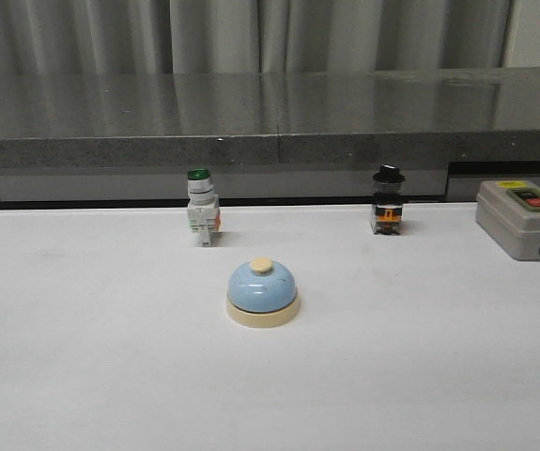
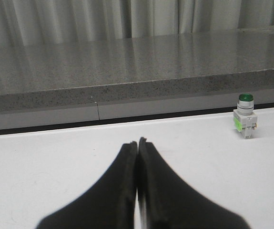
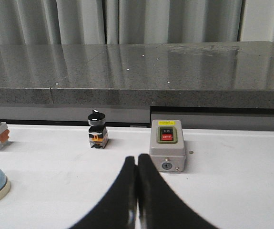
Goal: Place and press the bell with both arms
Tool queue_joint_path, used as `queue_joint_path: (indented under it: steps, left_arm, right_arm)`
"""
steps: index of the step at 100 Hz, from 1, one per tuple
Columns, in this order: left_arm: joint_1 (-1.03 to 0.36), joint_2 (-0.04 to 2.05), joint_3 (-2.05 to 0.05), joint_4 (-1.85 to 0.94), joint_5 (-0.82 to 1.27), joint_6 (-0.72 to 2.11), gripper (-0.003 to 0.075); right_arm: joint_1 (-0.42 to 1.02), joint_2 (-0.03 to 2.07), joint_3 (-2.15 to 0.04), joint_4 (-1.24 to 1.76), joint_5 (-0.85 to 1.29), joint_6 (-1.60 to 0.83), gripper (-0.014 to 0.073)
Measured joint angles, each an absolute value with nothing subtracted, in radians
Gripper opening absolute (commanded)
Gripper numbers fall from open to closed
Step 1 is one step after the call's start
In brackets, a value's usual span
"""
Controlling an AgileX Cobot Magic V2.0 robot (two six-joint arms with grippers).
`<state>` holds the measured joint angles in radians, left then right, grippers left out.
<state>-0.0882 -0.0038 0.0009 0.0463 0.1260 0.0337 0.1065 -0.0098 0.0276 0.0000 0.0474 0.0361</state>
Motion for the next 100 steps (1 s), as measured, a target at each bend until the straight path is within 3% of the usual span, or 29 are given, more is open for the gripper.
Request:
queue_joint_path:
  steps: [100]
  left_arm:
    - [-0.083, -0.004, 0.001, 0.046, 0.056, 0.034, -0.0019]
  right_arm:
    - [0.106, -0.010, 0.028, 0.000, 0.047, 0.036, -0.0060]
